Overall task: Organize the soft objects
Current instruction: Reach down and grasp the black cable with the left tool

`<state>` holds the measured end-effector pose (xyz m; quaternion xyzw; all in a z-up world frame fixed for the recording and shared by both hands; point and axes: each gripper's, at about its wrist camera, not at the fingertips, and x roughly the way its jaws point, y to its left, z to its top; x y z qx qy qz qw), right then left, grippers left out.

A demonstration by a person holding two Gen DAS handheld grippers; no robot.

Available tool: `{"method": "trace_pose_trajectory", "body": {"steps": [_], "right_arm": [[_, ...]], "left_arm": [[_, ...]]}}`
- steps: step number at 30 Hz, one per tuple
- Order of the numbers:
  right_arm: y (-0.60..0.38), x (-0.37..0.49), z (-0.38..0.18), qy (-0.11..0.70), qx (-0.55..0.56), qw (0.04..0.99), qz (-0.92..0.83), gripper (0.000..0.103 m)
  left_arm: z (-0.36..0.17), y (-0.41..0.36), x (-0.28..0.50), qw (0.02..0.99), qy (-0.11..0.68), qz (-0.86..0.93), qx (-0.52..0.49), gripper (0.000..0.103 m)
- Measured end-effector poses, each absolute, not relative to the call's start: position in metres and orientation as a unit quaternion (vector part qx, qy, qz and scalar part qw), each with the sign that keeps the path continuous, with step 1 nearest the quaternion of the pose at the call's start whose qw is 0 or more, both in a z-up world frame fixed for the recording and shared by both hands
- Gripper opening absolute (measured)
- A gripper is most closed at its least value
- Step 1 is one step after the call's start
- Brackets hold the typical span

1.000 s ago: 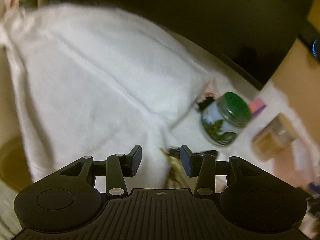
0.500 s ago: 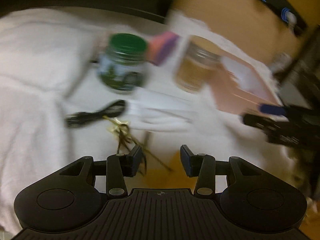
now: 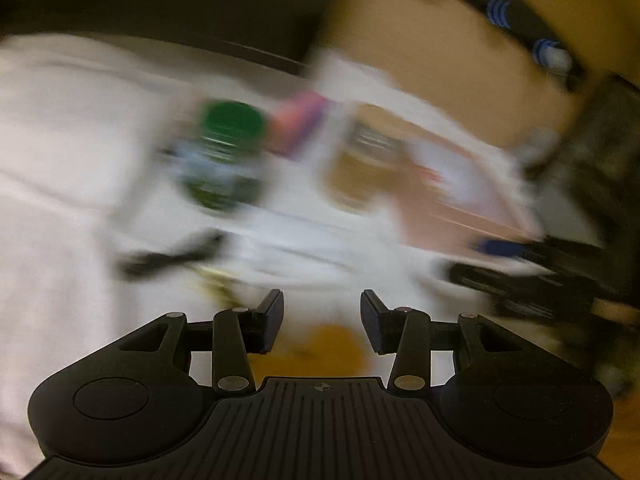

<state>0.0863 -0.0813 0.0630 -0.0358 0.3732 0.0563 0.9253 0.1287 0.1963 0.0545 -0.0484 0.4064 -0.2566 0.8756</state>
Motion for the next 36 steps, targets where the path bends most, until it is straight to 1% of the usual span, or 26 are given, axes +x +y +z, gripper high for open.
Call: {"method": "trace_pose_trajectory", "body": {"steps": [3, 8, 11, 13, 15, 17, 18, 19, 20, 22, 23, 26, 30, 35, 36], "right_arm": [[-0.082, 0.085, 0.062, 0.373, -0.035, 0.925, 0.057, 0.072], [-0.083, 0.081, 0.060, 0.378, -0.035, 0.924, 0.050, 0.072], [-0.084, 0.078, 0.059, 0.381, -0.039, 0.923, 0.044, 0.072], [-0.084, 0.075, 0.059, 0.385, -0.042, 0.921, 0.042, 0.072], [-0.083, 0.073, 0.059, 0.390, -0.042, 0.919, 0.043, 0.072], [-0.082, 0.073, 0.061, 0.396, -0.037, 0.916, 0.055, 0.072], [-0.081, 0.074, 0.063, 0.400, -0.034, 0.913, 0.070, 0.072], [-0.079, 0.075, 0.065, 0.402, -0.030, 0.911, 0.086, 0.072], [-0.076, 0.077, 0.068, 0.403, -0.028, 0.909, 0.099, 0.072], [-0.066, 0.085, 0.074, 0.402, -0.030, 0.905, 0.133, 0.072], [-0.061, 0.089, 0.076, 0.400, -0.035, 0.905, 0.143, 0.072], [-0.038, 0.108, 0.078, 0.392, -0.069, 0.901, 0.171, 0.072], [-0.006, 0.140, 0.069, 0.392, -0.105, 0.890, 0.210, 0.072], [0.025, 0.183, 0.040, 0.429, -0.111, 0.863, 0.243, 0.072], [0.028, 0.189, 0.036, 0.440, -0.105, 0.857, 0.248, 0.070]], "left_arm": [[0.054, 0.204, 0.142, 0.893, 0.411, -0.183, 0.026, 0.046], [0.054, 0.197, 0.161, 0.878, 0.381, -0.223, 0.183, 0.047], [0.046, 0.195, 0.178, 0.856, 0.395, -0.241, 0.229, 0.048], [0.041, 0.198, 0.187, 0.848, 0.406, -0.249, 0.234, 0.048], [0.035, 0.199, 0.196, 0.845, 0.416, -0.255, 0.220, 0.050], [0.027, 0.201, 0.205, 0.836, 0.442, -0.262, 0.194, 0.048], [0.026, 0.205, 0.207, 0.840, 0.439, -0.267, 0.171, 0.047], [0.024, 0.208, 0.208, 0.840, 0.444, -0.273, 0.153, 0.050], [0.024, 0.210, 0.208, 0.841, 0.444, -0.276, 0.143, 0.050], [0.026, 0.213, 0.205, 0.842, 0.447, -0.270, 0.132, 0.042], [0.028, 0.216, 0.202, 0.843, 0.451, -0.270, 0.118, 0.031], [0.028, 0.233, 0.189, 0.842, 0.466, -0.266, 0.051, 0.030], [0.026, 0.252, 0.174, 0.851, 0.468, -0.239, -0.014, 0.029], [0.030, 0.274, 0.166, 0.860, 0.460, -0.213, -0.066, 0.027], [0.033, 0.279, 0.164, 0.861, 0.457, -0.209, -0.071, 0.026]]}}
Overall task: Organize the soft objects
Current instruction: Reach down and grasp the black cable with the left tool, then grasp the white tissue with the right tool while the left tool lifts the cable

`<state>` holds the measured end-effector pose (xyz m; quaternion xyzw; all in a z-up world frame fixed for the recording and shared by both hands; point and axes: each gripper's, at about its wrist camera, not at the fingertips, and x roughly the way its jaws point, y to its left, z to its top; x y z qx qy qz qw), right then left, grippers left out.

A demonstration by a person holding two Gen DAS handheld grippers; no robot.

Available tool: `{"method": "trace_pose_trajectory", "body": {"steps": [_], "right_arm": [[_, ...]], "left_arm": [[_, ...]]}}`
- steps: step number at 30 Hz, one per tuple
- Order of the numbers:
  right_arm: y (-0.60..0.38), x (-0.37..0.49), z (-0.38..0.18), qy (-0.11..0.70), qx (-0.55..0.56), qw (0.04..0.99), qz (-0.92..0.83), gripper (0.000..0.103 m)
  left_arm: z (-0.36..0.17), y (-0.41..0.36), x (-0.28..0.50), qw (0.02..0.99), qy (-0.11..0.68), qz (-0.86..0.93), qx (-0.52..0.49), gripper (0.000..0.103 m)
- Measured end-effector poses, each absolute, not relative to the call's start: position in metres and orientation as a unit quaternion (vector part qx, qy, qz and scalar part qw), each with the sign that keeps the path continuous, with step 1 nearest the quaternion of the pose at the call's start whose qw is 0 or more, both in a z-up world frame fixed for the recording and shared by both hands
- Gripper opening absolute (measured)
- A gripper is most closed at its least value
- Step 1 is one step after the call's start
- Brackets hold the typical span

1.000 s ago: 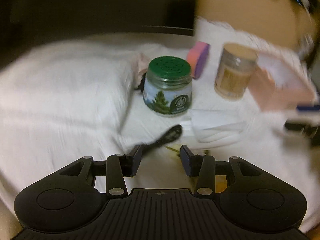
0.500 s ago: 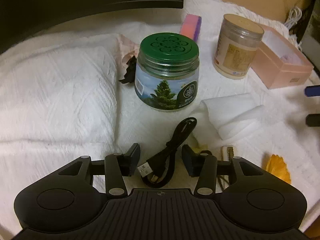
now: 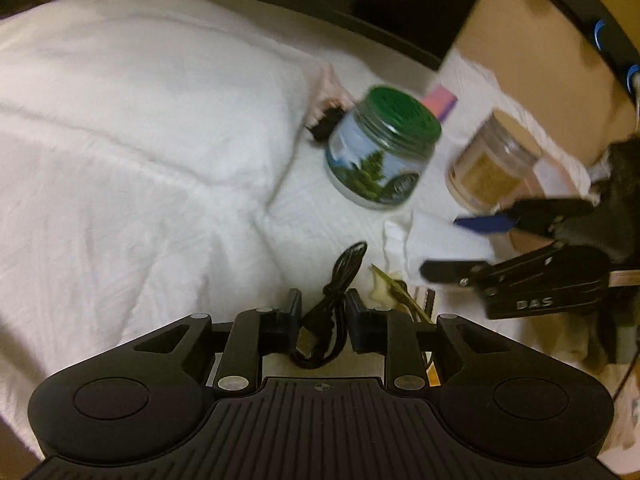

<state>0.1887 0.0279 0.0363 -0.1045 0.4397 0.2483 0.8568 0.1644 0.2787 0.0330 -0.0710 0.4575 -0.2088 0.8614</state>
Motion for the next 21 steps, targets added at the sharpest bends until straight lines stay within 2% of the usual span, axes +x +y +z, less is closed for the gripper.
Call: {"method": "trace_pose_trajectory", "body": {"steps": [2, 4, 5, 14, 18, 21], "right_arm": [[0.029, 0.191, 0.033, 0.455, -0.087, 0.850, 0.249, 0.048], [0.026, 0.185, 0.038, 0.459, -0.077, 0.849, 0.251, 0.010], [0.024, 0.181, 0.042, 0.461, -0.074, 0.848, 0.251, 0.006], [-0.049, 0.114, 0.095, 0.427, -0.016, 0.886, 0.183, 0.004], [-0.076, 0.097, 0.086, 0.429, -0.009, 0.892, 0.139, 0.004], [-0.085, 0.095, 0.068, 0.443, 0.011, 0.888, 0.121, 0.004]], "left_arm": [[0.039, 0.281, 0.163, 0.863, 0.455, -0.208, -0.071, 0.023], [0.046, 0.280, 0.162, 0.861, 0.452, -0.219, -0.074, 0.022], [0.051, 0.276, 0.160, 0.860, 0.449, -0.231, -0.075, 0.008], [0.064, 0.234, 0.146, 0.852, 0.447, -0.271, -0.014, 0.008], [0.051, 0.236, 0.137, 0.869, 0.456, -0.191, 0.022, 0.014], [0.038, 0.233, 0.139, 0.862, 0.472, -0.187, 0.009, 0.015]]}}
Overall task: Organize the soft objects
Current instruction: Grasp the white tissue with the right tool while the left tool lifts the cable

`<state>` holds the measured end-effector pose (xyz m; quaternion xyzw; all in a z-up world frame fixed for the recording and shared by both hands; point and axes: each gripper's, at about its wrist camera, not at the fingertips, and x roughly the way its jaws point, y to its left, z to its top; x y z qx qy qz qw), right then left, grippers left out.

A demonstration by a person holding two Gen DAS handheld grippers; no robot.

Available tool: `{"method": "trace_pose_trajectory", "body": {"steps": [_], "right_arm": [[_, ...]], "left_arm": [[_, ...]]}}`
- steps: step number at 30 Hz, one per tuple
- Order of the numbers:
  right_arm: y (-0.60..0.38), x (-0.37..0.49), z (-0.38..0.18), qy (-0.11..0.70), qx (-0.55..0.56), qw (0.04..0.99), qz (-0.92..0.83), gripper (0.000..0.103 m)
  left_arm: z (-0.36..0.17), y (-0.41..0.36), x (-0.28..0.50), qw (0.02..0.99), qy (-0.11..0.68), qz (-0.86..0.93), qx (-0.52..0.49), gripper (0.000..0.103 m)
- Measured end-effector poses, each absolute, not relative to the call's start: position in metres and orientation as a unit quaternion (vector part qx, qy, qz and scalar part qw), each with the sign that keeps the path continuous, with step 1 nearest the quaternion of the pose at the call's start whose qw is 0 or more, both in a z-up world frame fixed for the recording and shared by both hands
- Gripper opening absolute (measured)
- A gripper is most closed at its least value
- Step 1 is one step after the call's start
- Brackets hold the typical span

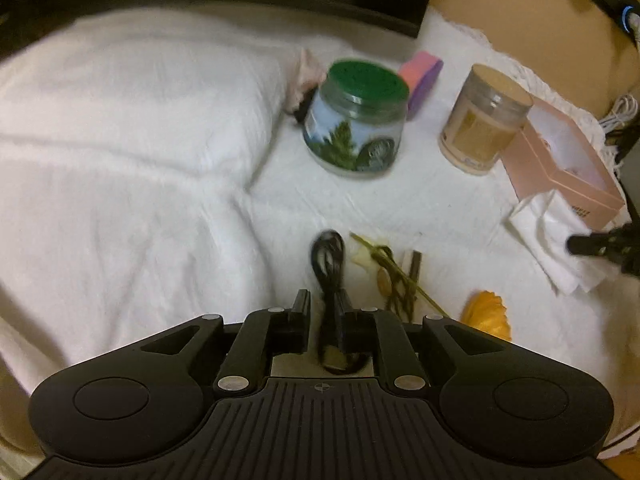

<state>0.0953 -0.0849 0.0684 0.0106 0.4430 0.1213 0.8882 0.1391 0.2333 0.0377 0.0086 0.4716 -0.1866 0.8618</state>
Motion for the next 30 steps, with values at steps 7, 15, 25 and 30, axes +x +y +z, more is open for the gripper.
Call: {"method": "trace_pose_trajectory", "body": {"steps": [7, 15, 25, 30], "right_arm": [[-0.068, 0.094, 0.046, 0.449, -0.035, 0.883, 0.128, 0.020], [-0.055, 0.089, 0.035, 0.427, -0.101, 0.890, 0.127, 0.066], [-0.067, 0.097, 0.043, 0.443, -0.051, 0.886, 0.126, 0.011], [-0.090, 0.073, 0.066, 0.438, -0.038, 0.891, 0.114, 0.011]], "left_arm": [[0.023, 0.212, 0.145, 0.879, 0.447, -0.158, 0.047, 0.029], [0.023, 0.212, 0.145, 0.878, 0.448, -0.163, 0.035, 0.035], [0.025, 0.213, 0.131, 0.881, 0.436, -0.174, 0.060, 0.016], [0.052, 0.202, 0.103, 0.870, 0.425, -0.237, 0.074, 0.016]]}}
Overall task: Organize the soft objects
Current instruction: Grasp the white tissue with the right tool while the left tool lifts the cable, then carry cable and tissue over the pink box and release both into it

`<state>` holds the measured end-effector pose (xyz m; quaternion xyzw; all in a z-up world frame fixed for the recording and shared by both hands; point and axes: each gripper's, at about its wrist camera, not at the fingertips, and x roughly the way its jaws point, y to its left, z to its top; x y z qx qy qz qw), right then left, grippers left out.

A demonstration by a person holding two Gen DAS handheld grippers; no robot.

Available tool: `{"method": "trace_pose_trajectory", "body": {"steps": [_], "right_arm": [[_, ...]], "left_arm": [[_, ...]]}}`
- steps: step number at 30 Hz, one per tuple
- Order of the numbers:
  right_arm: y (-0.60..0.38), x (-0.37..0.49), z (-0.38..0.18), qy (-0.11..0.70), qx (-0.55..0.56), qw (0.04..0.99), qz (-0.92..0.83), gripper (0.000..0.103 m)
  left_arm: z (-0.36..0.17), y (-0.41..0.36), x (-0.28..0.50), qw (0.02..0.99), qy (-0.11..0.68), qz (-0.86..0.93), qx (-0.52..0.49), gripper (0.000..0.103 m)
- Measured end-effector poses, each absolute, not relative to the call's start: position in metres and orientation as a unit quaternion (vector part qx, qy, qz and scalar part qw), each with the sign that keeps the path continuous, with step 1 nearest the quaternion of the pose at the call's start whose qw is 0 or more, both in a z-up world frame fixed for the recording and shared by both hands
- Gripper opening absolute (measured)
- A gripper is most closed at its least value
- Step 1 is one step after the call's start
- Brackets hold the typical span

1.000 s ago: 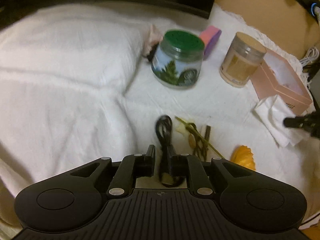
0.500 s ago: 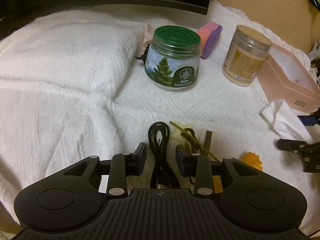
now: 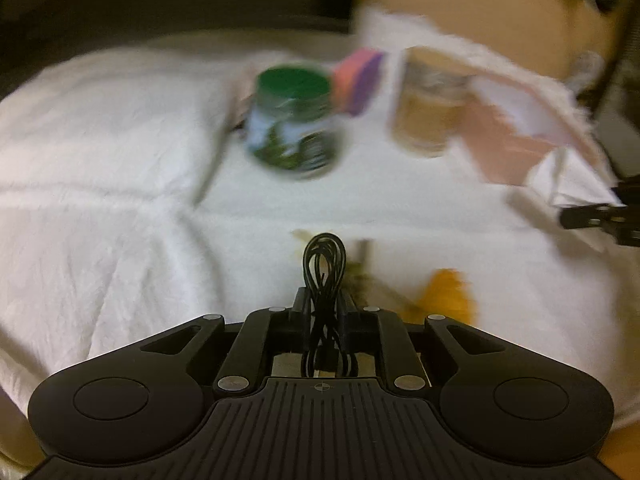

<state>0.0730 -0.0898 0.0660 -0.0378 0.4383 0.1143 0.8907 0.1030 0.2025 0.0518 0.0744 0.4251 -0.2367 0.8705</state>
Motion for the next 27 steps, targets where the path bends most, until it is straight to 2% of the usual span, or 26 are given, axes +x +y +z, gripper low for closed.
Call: {"method": "trace_pose_trajectory", "body": {"steps": [6, 11, 18, 21, 23, 24, 25, 27], "right_arm": [[-0.135, 0.041, 0.078, 0.449, -0.007, 0.891, 0.062, 0.011], [-0.162, 0.026, 0.115, 0.399, 0.007, 0.916, 0.036, 0.011], [-0.203, 0.062, 0.175, 0.308, 0.023, 0.951, 0.005, 0.011], [-0.219, 0.090, 0.175, 0.293, 0.026, 0.956, -0.006, 0.011], [-0.232, 0.109, 0.168, 0.286, 0.043, 0.957, 0.002, 0.021], [-0.238, 0.119, 0.161, 0.293, 0.047, 0.955, 0.000, 0.041], [-0.243, 0.128, 0.151, 0.304, 0.051, 0.951, -0.010, 0.056], [-0.247, 0.134, 0.130, 0.326, 0.061, 0.943, -0.020, 0.056]], "left_arm": [[0.085, 0.150, 0.084, 0.838, 0.401, -0.363, 0.066, 0.014], [0.110, 0.088, 0.094, 0.827, 0.358, -0.431, 0.055, 0.014], [0.149, -0.006, 0.174, 0.815, 0.325, -0.479, 0.025, 0.015], [0.148, -0.039, 0.224, 0.816, 0.359, -0.453, -0.021, 0.015], [0.132, -0.059, 0.258, 0.806, 0.393, -0.440, -0.045, 0.018], [0.121, -0.066, 0.268, 0.807, 0.391, -0.440, -0.041, 0.018], [0.108, -0.075, 0.272, 0.813, 0.388, -0.434, -0.014, 0.018], [0.083, -0.093, 0.270, 0.827, 0.394, -0.397, 0.056, 0.018]]}}
